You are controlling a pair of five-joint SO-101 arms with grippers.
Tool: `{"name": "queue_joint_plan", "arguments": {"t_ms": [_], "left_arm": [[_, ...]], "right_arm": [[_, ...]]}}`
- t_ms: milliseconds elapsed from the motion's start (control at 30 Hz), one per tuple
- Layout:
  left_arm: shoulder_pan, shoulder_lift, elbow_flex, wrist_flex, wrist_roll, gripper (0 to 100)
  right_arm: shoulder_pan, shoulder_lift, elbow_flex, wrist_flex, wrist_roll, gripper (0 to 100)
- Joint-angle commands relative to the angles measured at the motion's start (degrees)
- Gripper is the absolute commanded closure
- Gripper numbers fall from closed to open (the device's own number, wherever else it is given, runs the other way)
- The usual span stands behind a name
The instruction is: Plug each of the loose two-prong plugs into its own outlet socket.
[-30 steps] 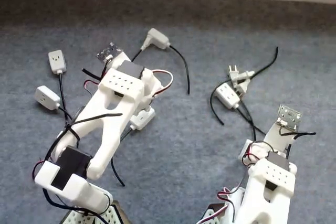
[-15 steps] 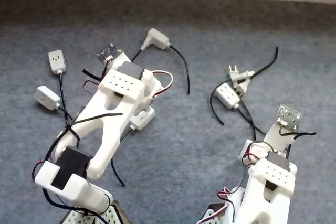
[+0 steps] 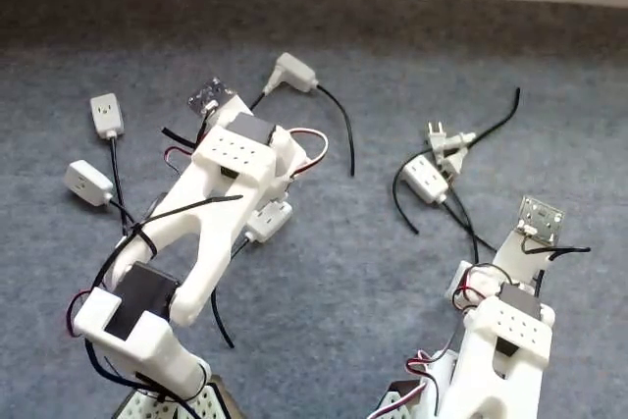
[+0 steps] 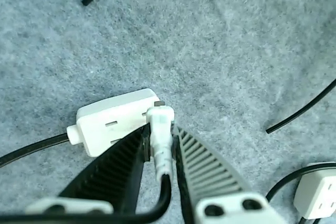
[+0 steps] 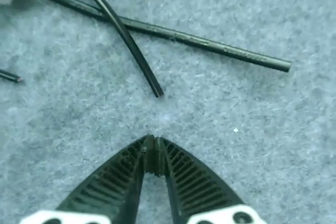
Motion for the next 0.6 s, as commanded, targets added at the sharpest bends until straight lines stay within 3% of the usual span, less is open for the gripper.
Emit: {"name": "queue_joint_plan", "arguments": {"t_ms": [0, 167, 567], "left_arm": [[-0.40, 0.04, -2.15, 3.78, 0.53, 99], [-0.40, 0.13, -5.23, 9.49, 0.53, 99], [-0.04, 0.66, -5.49, 9.05, 0.53, 99]], "right_arm": [[0.04, -0.57, -0.22, -0.92, -0.35, 99.1], [0.04, -0.57, -0.22, -0.92, -0.35, 99.1], [0.04, -0.57, -0.22, -0.92, -0.35, 99.1]]}}
